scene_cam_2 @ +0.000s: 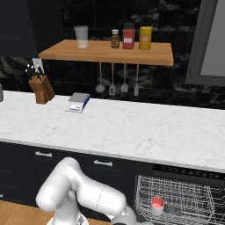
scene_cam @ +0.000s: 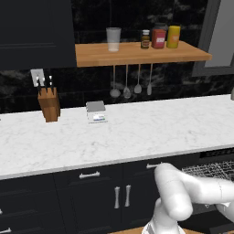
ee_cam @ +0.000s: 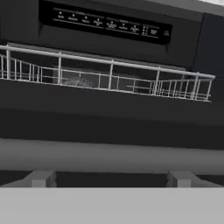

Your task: Pick up the cup and bowl from the counter, place them in the dishwasher, and close the dishwasher door.

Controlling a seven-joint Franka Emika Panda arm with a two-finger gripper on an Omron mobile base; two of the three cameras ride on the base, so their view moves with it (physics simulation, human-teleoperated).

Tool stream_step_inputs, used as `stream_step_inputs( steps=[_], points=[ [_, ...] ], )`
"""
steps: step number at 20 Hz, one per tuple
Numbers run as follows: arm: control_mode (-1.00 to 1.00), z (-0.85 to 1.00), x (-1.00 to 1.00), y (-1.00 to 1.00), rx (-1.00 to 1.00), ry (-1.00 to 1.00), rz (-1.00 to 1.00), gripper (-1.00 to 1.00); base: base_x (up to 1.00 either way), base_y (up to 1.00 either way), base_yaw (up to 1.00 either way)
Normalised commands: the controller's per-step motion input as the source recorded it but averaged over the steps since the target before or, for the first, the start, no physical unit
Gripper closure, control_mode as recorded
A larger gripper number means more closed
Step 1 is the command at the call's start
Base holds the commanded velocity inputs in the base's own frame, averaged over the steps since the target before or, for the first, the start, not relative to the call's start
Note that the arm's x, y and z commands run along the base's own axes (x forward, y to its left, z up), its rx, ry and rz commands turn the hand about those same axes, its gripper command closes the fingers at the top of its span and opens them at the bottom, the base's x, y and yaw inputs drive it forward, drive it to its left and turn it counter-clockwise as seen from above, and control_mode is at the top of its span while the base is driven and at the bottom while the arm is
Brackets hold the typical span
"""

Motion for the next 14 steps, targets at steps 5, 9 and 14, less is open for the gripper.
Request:
stream_step_inputs(
  steps=[5, 9, 14],
  points=[
    [-1.0, -0.81, 0.1, -0.59, 0.08, 0.0, 0.0, -1.0, 0.0, 0.0, 0.0],
    [-1.0, -0.74, 0.58, -0.07, 0.01, -0.08, 0.0, -1.0, 0.0, 0.0, 0.0],
    [-1.0, -0.18, 0.74, 0.0, 0.01, -0.27, 0.07, -1.0, 0.0, 0.0, 0.0]
  ],
)
